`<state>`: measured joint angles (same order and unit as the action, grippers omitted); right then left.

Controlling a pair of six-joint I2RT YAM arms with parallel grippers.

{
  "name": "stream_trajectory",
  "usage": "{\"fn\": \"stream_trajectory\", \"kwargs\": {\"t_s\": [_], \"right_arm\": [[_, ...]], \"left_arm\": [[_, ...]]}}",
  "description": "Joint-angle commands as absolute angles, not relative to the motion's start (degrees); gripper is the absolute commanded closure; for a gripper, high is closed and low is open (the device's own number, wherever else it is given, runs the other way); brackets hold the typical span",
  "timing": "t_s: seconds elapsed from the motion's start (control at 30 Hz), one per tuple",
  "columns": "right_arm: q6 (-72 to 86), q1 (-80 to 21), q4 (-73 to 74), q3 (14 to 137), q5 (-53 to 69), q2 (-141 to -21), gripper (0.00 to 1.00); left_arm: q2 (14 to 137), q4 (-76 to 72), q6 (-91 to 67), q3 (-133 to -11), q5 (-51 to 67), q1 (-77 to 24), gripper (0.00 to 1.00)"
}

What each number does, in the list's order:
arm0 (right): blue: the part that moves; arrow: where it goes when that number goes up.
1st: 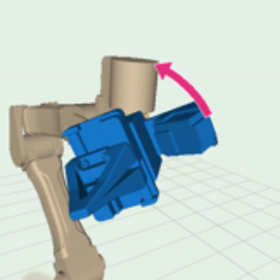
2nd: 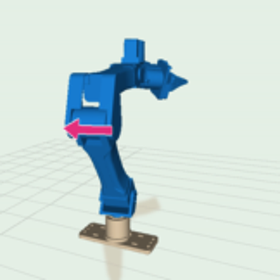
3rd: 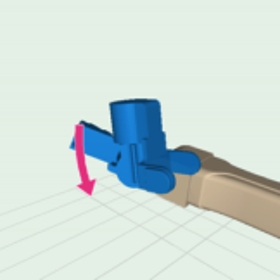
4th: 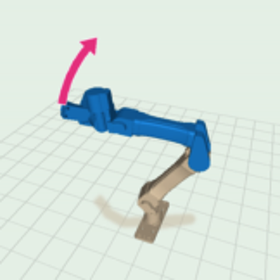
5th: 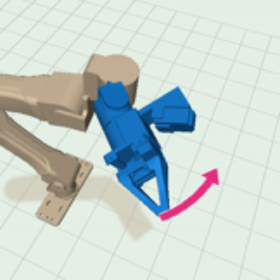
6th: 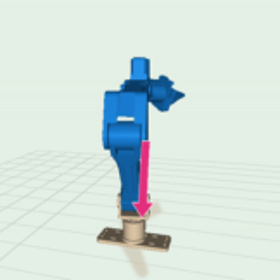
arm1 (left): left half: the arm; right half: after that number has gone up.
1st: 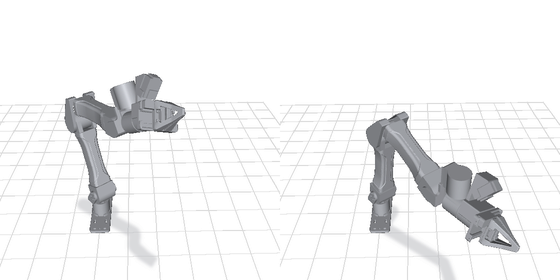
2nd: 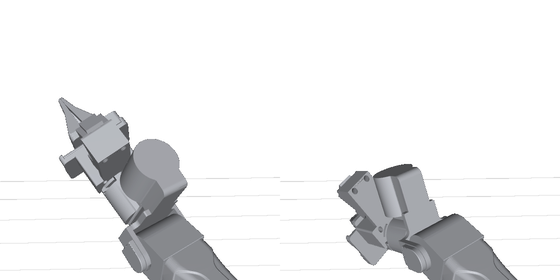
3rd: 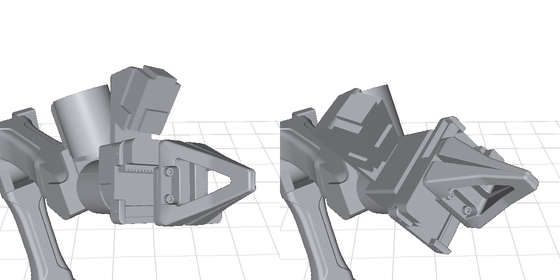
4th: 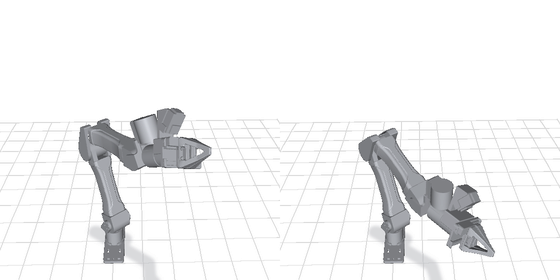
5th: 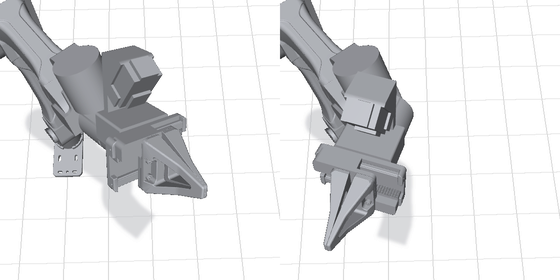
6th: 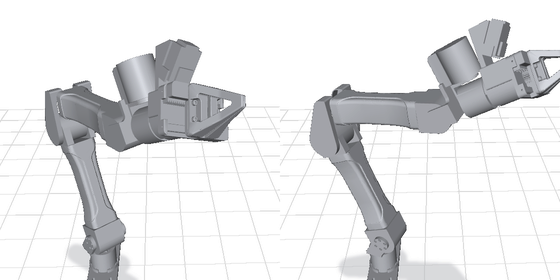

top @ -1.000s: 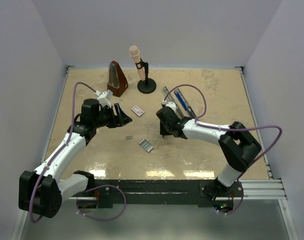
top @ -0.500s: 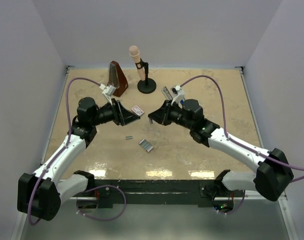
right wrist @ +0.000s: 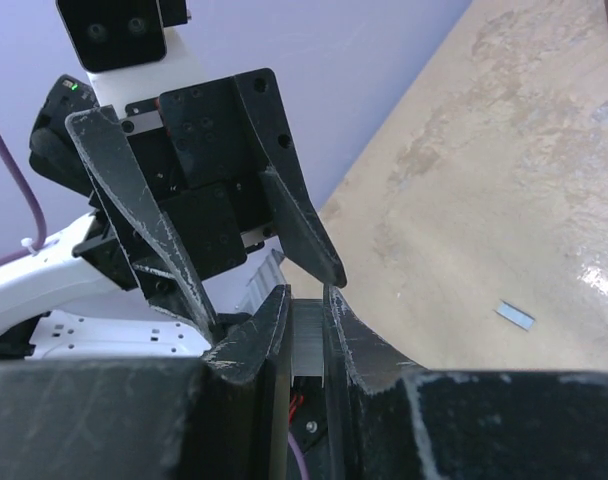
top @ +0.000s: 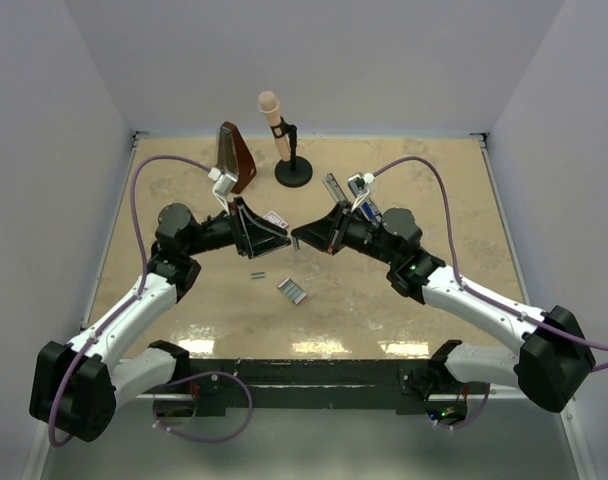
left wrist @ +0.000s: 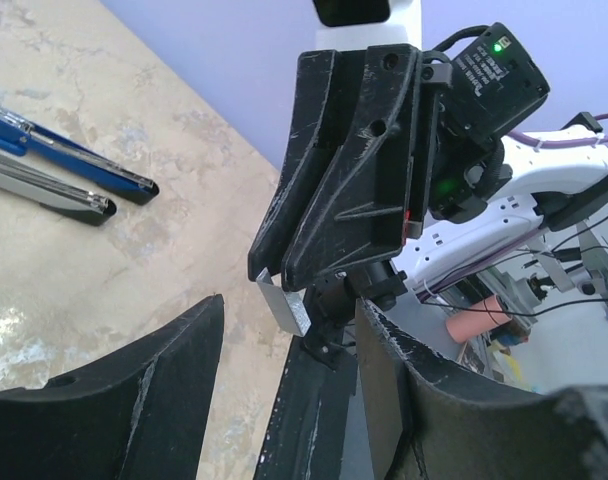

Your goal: Unload the staples from the stapler

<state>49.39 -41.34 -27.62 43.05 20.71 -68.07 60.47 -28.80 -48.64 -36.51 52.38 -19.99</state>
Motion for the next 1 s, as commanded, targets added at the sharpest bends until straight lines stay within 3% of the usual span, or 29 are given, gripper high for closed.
{"fn": "stream_trajectory", "kwargs": {"t_s": [0.0,0.6,0.97], "right_arm": [[52.1,-41.2,-34.0,42.3,22.1,-65.5,0.84],[55.7,-41.2,-39.0,40.1,22.2,-64.7,0.84],[56.8,-41.3,-40.7,39.9,23.3,-65.4,0.83]], "left_arm": [[60.4,-37.7,-52.0,-35.3,53.8,-20.9,0.41],[62.8,-47.7,-57.4,-33.7,53.2,-23.9,0.40],[65.4,-55.4,-61.5,-32.4,53.1,-25.0,0.47]]}}
